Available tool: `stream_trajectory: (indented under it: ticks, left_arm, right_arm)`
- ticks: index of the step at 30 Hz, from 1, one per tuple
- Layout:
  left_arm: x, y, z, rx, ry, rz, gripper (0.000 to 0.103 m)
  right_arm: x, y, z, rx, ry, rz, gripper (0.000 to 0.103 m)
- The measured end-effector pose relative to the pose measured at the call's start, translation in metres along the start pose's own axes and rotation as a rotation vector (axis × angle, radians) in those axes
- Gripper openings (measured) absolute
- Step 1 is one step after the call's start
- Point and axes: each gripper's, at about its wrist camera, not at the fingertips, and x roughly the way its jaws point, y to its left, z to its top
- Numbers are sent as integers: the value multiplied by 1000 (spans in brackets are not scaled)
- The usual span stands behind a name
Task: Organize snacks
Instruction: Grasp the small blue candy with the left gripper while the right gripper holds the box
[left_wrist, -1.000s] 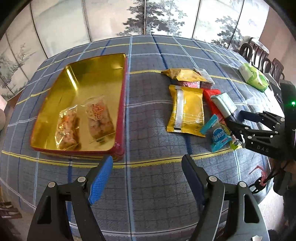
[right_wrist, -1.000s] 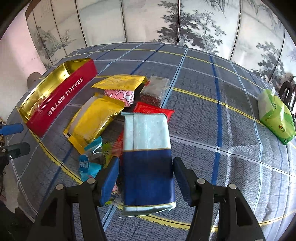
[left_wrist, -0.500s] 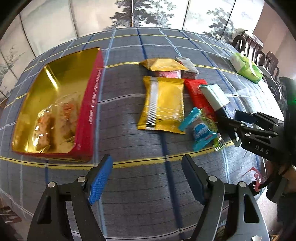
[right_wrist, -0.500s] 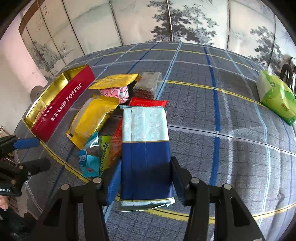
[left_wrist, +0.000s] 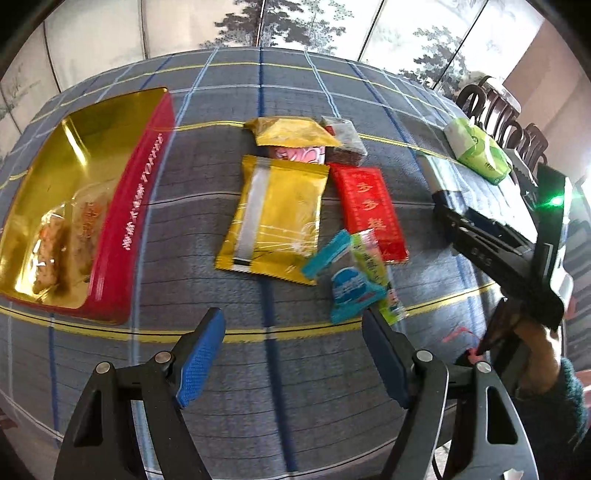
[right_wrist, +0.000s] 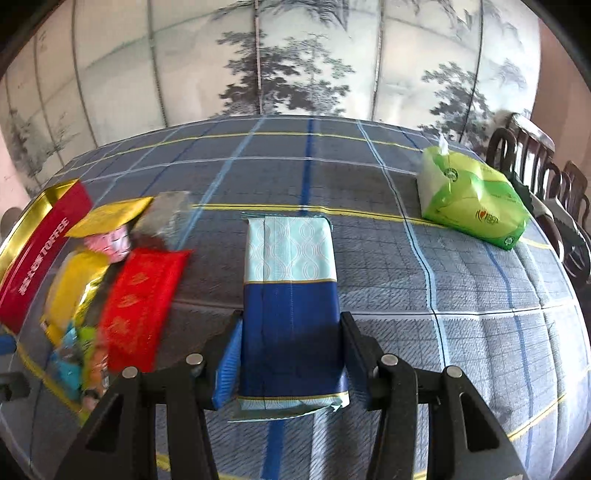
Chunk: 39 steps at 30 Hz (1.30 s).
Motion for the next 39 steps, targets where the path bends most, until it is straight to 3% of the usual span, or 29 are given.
stream_trajectory:
  ticks: [4, 11, 22, 28, 31, 39]
  left_arm:
    - [6, -6, 5, -21, 13, -8, 71]
    - [13, -4, 14, -105, 42, -61, 54]
    - [28, -1, 23, -244, 107, -176, 39]
    - [35, -5, 27, -252, 109, -163, 38]
    - [39, -5, 28, -248, 110, -150, 27]
    - [36, -9, 23, -183, 104, -120, 24]
  right_arm:
    - [10, -5, 2, 24, 11, -17, 51]
    - [16, -7, 6, 14, 14, -23, 51]
    - [17, -9, 6, 16, 15, -15, 52]
    - [18, -9, 6, 16, 15, -13, 53]
    - [19, -9, 7, 18, 15, -10, 53]
    - [18, -8, 6, 19, 16, -10, 53]
